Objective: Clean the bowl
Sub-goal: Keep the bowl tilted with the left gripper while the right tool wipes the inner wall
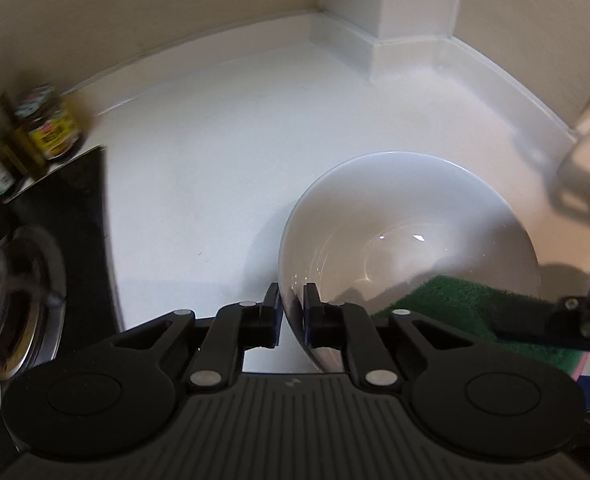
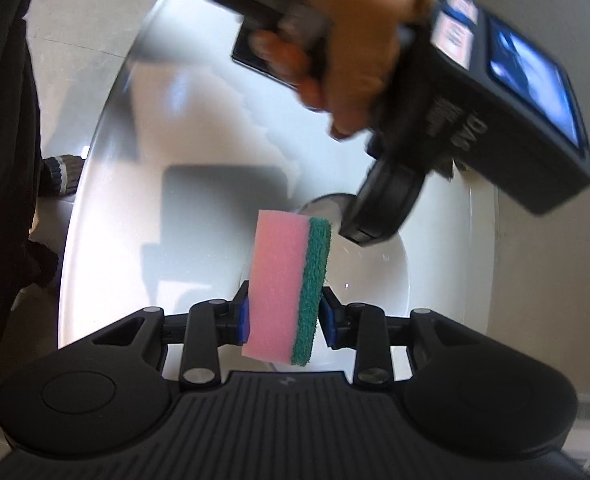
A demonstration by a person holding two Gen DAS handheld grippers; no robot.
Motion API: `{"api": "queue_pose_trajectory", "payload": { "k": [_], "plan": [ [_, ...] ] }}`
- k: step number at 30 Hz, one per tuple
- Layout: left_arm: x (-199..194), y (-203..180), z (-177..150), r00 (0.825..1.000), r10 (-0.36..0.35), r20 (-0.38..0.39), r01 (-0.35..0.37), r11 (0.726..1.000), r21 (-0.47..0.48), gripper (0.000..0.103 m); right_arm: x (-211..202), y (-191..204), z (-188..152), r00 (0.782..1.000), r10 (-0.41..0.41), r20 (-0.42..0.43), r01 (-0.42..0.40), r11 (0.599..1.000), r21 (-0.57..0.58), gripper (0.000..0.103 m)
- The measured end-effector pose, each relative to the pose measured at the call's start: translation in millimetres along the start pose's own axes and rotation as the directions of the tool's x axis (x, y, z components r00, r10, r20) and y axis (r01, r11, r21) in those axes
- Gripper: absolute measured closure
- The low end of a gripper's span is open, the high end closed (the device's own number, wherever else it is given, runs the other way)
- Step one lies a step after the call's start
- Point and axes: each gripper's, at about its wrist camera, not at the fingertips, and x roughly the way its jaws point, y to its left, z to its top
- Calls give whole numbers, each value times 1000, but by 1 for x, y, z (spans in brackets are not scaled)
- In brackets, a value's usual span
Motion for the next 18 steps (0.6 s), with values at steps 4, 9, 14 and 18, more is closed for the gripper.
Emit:
{"api": "queue_pose_trajectory", "payload": {
  "k": [4,9,14,18],
  "plan": [
    [3,0,5,1000,-16,-4,16,999,32,89,1,6,-12,998,-24,-65,13,988,-152,74],
    [-10,1,-9,1000,26,4,-26,994,-105,88,-1,1,-4,996,-32,-85,22,992,-122,74],
    [-26,-7,-28,998,60,28,-54,983,-174,87,-14,-6,7,995,-23,-93,18,998,-53,74],
    [-19,-6,-29,995,88,39,-79,980,-181,90,-19,-11,21,997,-1,-80,0,1000,-9,74]
  ]
}}
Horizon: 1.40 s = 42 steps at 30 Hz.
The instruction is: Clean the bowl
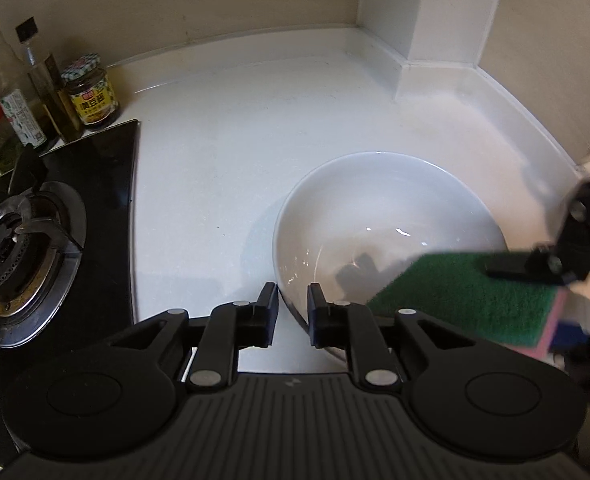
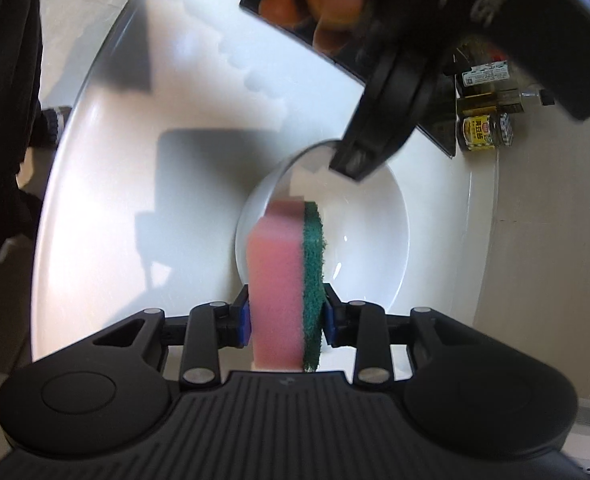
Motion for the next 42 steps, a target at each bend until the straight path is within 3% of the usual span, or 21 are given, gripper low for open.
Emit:
{"api": "queue_pose_trajectory", "payload": {
  "k": [5,8,12,20,30,34,36,42],
  "plan": [
    [7,3,12,1000,-19,-9,20,992,122,94,-7,6,14,997,0,74,3,999,-47,74],
    [11,5,19,998,-64,-22,67,982,175,89,-8,11,7,999,-27,43,33,990,-134,74],
    [14,0,21,999,-48,-18,51,978,201,89,-4,21,8,996,-85,-10,81,975,-205,74],
    [3,-4,9,1000,-9,-17,12,990,139,86,-7,10,4,996,-84,-28,79,984,-161,74],
    [-11,5,-8,1000,-13,-5,13,999,32,83,-4,5,10,996,-71,-51,63,987,-148,74],
    [-10,4,-5,1000,-4,-3,4,999,51,84,-5,3,17,997,-61,-51,54,991,-122,74],
    [-9,2,-3,1000,2,-2,-2,997,72,84,13,5,12,998,-46,-42,41,994,-98,74],
    [0,-1,10,1000,-6,-1,6,994,109,84,10,-3,19,997,67,42,-70,996,51,74]
  ]
}}
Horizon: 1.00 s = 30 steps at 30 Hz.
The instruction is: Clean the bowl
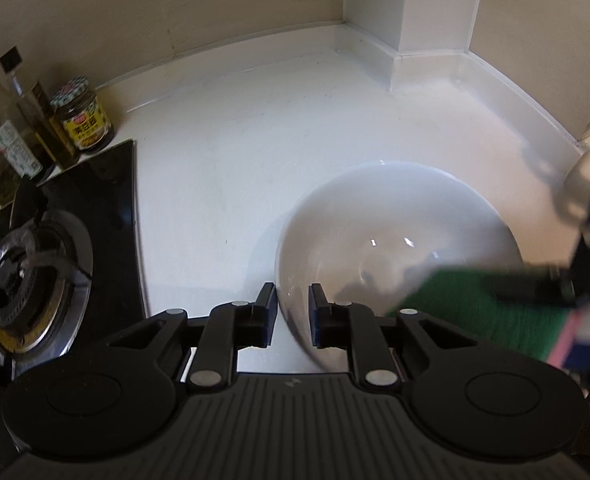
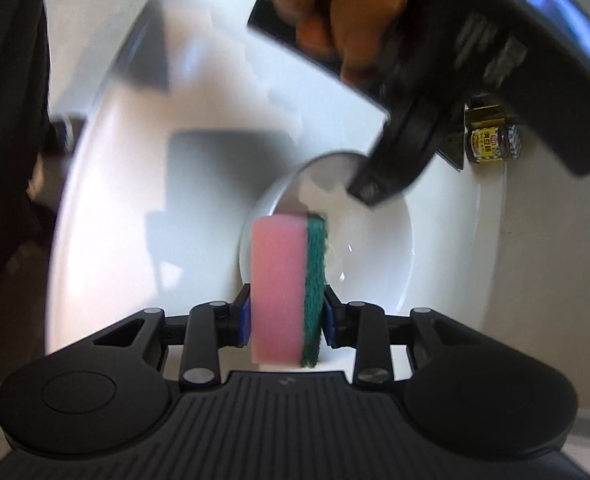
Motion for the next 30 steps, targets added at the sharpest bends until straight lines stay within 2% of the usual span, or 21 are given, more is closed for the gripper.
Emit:
{"api": "queue_pose_trajectory", "payload": {
  "k": [4,5,7,11,13,14,19,25,28,30],
  "plan": [
    [8,-4,8,1000,-23,-1,23,998,56,85,-6,-9,10,995,78,64,-84,992,98,73],
    [9,-5,9,1000,-24,-5,24,997,78,89,-6,-9,10,994,84,68,-90,991,100,73],
    [12,-4,11,999,-47,-11,47,992,114,92,-6,-7,7,995,82,63,-86,994,64,73],
    [13,1,12,993,-113,-16,114,986,121,95,-2,8,-5,999,33,-10,-34,993,-114,73],
    [13,-1,12,993,-118,-13,119,985,123,94,5,15,-12,998,-12,-68,-2,981,-196,73],
    [13,-2,12,994,-113,-9,113,986,121,94,7,15,-13,996,-21,-81,5,980,-201,73],
    [5,-3,8,996,-86,12,85,995,47,93,4,17,-11,996,-15,-89,3,991,-131,73],
    [-16,0,-9,995,-93,46,95,995,-41,91,-1,17,-4,996,-10,-84,4,997,-75,73],
    [-15,-5,-10,997,-72,34,73,997,-13,92,-2,15,2,998,6,-65,-9,999,-40,73],
    [-13,-5,-5,998,-57,26,57,998,10,96,-5,13,4,999,24,-29,-24,1000,-17,73]
  ]
}}
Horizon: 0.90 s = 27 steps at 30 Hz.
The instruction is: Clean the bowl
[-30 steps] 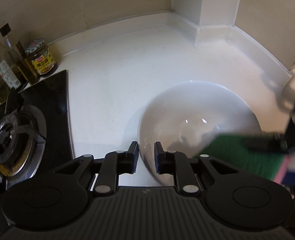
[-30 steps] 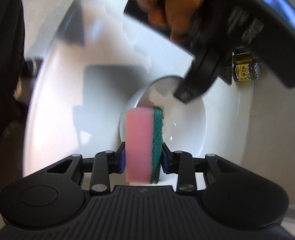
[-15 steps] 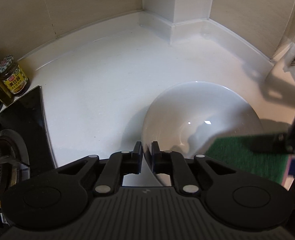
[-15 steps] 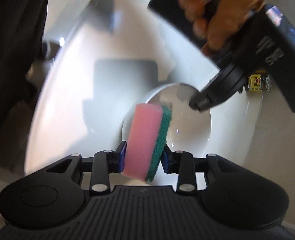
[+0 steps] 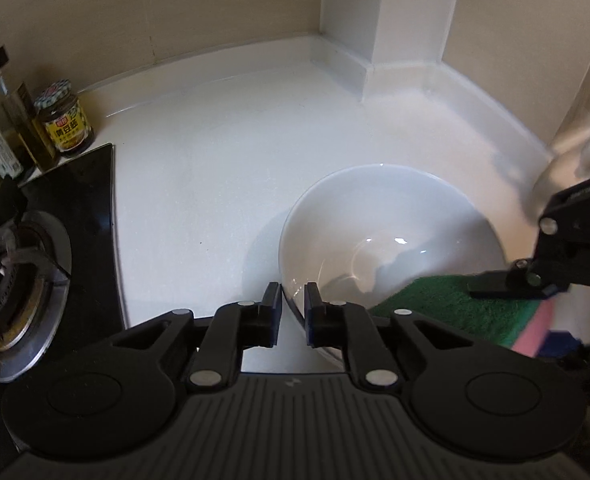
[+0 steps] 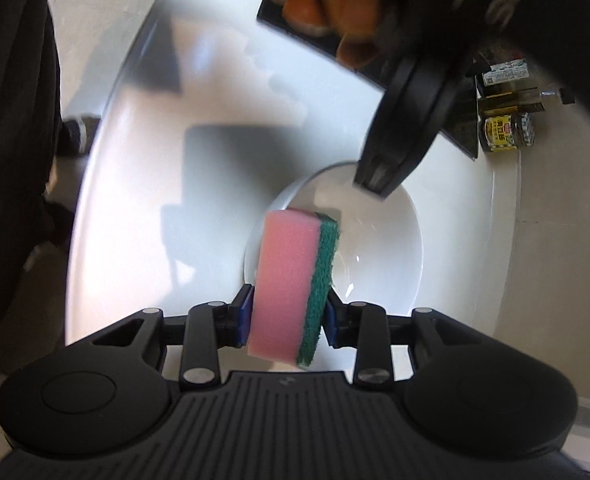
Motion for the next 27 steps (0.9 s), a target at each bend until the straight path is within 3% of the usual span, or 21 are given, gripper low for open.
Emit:
{"api": "queue_pose_trajectory", "payload": {
  "k": [5,7,10,16,19,23,27],
  "plan": [
    [6,10,13,998,-66,-26,67,996,63,93,-4,6,-6,998,-22,54,25,998,-56,72],
    [8,10,16,995,-90,-35,93,992,82,89,1,11,-15,998,-63,0,62,989,-137,72],
    [11,9,20,996,-83,-35,85,995,57,88,4,11,-20,992,-112,-59,101,983,-156,73],
    [1,7,12,998,-50,-46,47,996,-71,88,-2,-3,-15,996,-74,-44,75,997,11,73],
    [-2,4,6,998,-31,-46,26,996,-87,88,-4,-7,-12,998,-56,-31,58,996,66,73],
    [7,6,8,997,-4,-72,3,1000,-10,90,-11,-9,-1,999,-33,31,29,995,100,73],
    [11,14,15,993,-65,-95,74,993,93,85,-15,-1,-7,997,-47,58,47,999,3,72]
  ]
}}
